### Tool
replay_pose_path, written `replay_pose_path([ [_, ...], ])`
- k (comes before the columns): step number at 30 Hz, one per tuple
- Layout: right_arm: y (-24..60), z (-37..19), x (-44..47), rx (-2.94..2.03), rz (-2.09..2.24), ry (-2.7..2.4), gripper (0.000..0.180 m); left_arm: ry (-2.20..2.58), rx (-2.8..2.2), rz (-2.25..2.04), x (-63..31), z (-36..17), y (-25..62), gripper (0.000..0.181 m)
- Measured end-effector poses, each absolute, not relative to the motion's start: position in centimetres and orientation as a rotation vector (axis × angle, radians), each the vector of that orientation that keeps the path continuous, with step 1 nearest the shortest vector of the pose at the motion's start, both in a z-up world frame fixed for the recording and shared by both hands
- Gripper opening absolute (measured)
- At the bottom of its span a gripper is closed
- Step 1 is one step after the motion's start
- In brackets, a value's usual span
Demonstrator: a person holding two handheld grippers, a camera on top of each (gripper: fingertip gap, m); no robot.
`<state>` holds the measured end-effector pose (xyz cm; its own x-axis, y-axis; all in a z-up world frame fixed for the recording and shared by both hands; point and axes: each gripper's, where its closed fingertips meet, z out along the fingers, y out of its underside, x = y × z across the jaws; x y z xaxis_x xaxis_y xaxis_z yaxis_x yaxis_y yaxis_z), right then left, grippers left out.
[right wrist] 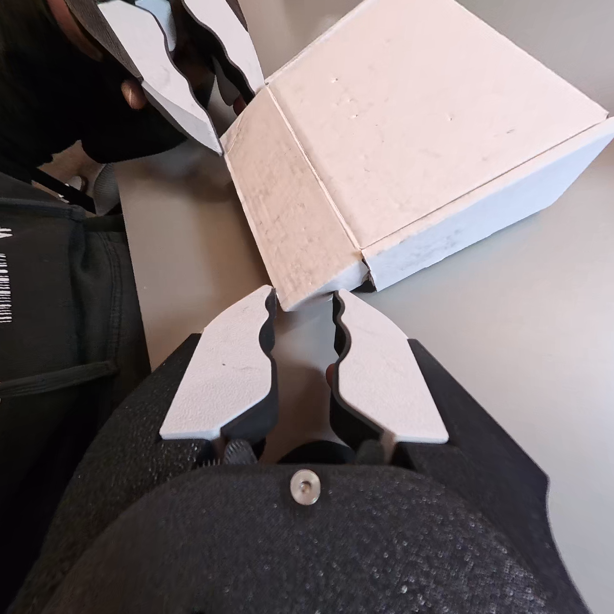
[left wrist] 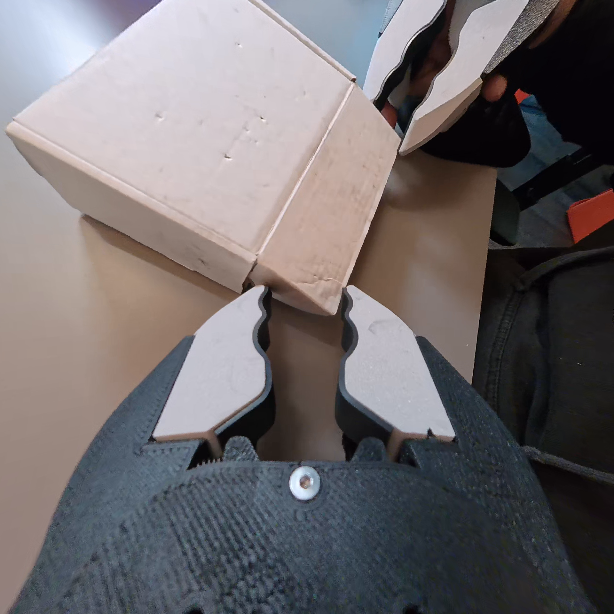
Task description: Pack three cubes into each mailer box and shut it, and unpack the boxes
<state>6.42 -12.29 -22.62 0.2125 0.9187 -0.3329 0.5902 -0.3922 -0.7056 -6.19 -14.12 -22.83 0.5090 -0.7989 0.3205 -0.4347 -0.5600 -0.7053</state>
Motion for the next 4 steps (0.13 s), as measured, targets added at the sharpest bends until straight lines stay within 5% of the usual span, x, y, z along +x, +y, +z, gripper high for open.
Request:
replay_pose_path([
  [1, -12.18, -22.72, 6.42, -2.065, 1.028, -1.397, 0.032, 0.999, -2.200, -0.872, -6.21, -22.87, -14.00, 0.039],
  [4, -11.82, -22.87, 6.48, -2.065, 1.000, -1.413, 0.033, 0.994, -2.192, -0.861, -6.29, -22.95, -13.67, 0.039],
])
